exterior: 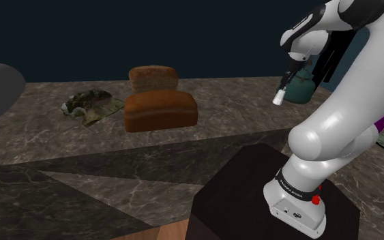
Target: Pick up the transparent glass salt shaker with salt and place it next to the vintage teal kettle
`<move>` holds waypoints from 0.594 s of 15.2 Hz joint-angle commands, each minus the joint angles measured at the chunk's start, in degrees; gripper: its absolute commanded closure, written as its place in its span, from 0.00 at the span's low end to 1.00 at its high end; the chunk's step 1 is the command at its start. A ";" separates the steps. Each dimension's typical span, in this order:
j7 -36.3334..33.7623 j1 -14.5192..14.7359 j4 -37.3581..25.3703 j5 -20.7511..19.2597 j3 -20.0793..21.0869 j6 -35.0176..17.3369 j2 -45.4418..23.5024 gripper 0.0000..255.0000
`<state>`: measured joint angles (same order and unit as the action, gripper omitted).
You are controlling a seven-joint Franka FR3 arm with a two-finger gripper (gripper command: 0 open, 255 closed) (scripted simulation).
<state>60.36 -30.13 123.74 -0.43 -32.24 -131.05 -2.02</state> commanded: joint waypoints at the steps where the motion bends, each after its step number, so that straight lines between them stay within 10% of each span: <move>1: -1.02 0.23 -1.32 -1.44 0.04 3.13 2.08 0.00; 9: -1.44 0.28 -1.98 -2.03 0.15 4.58 2.99 0.00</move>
<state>58.92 -29.85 121.76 -2.45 -32.09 -126.49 0.96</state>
